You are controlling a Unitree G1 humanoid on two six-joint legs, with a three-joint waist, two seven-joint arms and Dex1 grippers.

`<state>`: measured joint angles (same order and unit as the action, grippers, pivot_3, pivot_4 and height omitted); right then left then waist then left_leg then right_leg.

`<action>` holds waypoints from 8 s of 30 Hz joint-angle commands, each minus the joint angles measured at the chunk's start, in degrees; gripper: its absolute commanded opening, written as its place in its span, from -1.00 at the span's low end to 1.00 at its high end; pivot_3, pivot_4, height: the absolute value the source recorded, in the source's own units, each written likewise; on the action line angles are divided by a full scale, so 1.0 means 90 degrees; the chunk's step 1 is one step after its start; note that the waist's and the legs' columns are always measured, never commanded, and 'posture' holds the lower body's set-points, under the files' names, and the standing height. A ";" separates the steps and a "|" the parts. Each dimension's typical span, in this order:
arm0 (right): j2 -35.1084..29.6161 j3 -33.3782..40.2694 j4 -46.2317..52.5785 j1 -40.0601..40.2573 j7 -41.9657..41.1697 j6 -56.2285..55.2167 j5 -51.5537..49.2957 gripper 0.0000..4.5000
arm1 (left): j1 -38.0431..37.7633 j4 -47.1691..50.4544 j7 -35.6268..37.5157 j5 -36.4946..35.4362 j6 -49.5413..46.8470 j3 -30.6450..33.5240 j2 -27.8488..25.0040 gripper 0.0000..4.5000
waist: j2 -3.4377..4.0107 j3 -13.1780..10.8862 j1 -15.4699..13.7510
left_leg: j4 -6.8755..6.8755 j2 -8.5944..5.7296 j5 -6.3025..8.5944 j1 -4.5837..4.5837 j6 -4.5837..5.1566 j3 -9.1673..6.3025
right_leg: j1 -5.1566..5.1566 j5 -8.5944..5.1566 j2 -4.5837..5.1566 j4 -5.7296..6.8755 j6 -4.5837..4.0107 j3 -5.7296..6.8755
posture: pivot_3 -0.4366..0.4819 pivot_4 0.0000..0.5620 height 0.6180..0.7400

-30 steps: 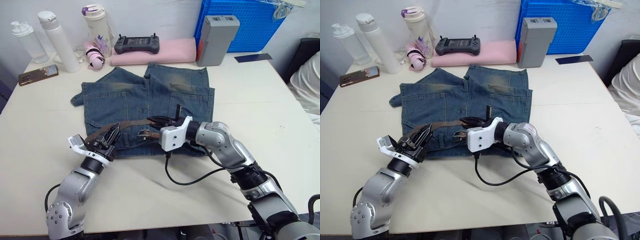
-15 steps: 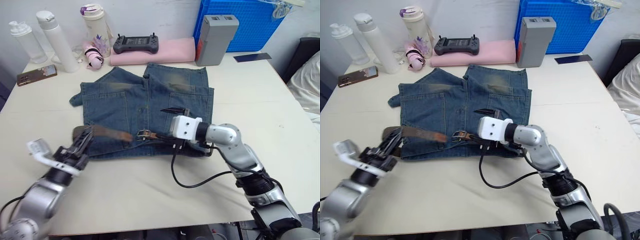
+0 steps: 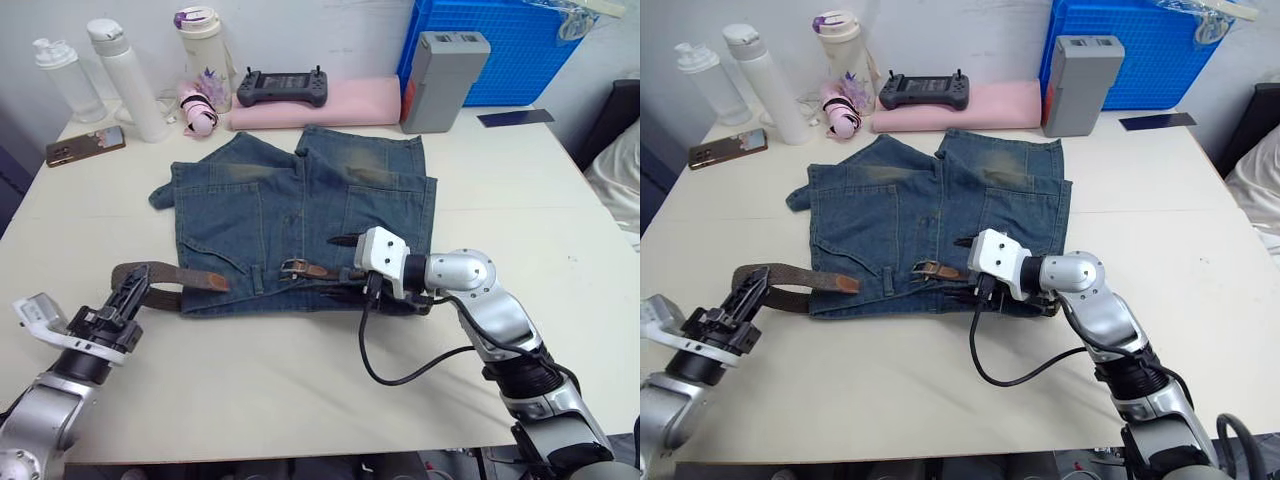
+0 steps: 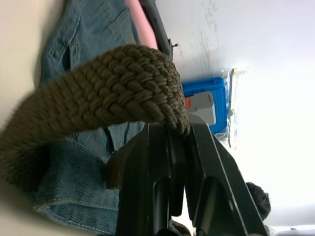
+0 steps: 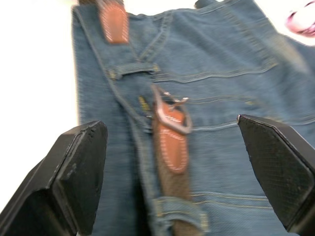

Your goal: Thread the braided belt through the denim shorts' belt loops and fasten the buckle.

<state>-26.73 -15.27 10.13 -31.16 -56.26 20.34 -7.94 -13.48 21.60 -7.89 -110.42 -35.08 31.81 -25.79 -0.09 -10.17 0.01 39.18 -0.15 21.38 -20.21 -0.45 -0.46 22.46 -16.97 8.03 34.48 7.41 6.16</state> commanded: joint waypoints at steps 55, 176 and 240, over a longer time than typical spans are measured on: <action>-0.0326 -0.0436 0.0101 -0.0059 0.0421 -0.1559 0.0739 0.98 | 0.4047 -0.3806 0.6238 0.7573 -0.0616 -0.3200 -0.1660 -1.00 | 0.0002 -0.0001 -0.0060 | 0.0000 0.0000 -0.0001 -0.0006 -0.0004 0.0068 | 0.0008 0.0003 -0.0009 0.0005 0.0006 0.0009 | -0.05 -0.47 0.99; -0.0553 0.0162 -0.0498 -0.0375 0.1113 -0.3551 0.1272 -1.00 | 0.1568 0.0217 0.4506 0.9565 0.0504 -0.2615 -0.0839 -0.57 | 0.0004 0.0000 0.0017 | 0.0007 0.0003 -0.0001 0.0000 0.0000 0.0019 | 0.0006 0.0002 -0.0001 0.0024 0.0004 0.0004 | -0.05 -0.47 0.99; -0.0178 -0.0135 -0.0146 0.0316 0.0816 -0.2364 0.1271 0.98 | 0.3404 -0.0459 0.4246 0.9917 0.1746 -0.2828 0.0095 -1.00 | 0.0004 -0.0001 0.0012 | 0.0009 0.0006 -0.0002 -0.0003 -0.0001 0.0067 | 0.0011 0.0002 -0.0006 0.0028 0.0005 0.0007 | -0.05 -0.47 0.99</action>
<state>-28.22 -16.13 5.53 -28.62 -48.25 -1.23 4.57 15.70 14.99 30.85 -19.34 -19.36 4.46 -25.29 -0.05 -10.18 0.13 39.26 -0.09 21.36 -20.24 -0.46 0.13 22.56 -16.95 7.98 34.74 7.45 6.23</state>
